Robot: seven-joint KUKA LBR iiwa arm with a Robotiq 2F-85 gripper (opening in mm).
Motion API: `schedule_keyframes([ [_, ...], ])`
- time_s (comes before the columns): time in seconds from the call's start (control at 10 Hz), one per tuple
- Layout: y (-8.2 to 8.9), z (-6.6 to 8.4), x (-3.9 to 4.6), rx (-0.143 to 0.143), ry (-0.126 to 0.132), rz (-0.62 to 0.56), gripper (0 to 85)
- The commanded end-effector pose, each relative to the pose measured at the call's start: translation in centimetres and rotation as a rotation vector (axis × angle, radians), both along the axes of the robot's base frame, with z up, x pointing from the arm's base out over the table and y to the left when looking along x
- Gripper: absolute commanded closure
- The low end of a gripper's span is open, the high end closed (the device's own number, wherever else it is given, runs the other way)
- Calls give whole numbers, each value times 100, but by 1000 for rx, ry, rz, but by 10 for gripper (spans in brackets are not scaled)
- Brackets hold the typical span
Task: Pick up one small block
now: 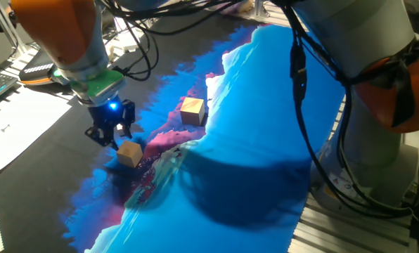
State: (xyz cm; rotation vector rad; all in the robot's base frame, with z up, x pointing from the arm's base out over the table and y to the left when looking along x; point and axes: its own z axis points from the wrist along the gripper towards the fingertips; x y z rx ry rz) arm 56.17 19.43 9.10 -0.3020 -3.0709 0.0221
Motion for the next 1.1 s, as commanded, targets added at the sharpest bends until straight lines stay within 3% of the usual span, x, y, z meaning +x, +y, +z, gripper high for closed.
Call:
schedule_keyframes([
  [0.0,-1,-15,3,0,2,2,0],
  [0.2,-5,-71,10,2,13,9,0],
  [0.7,-11,-253,26,11,10,40,0],
  [0.8,-11,-289,28,12,7,52,170],
  [1.0,-10,-307,28,9,19,95,170],
])
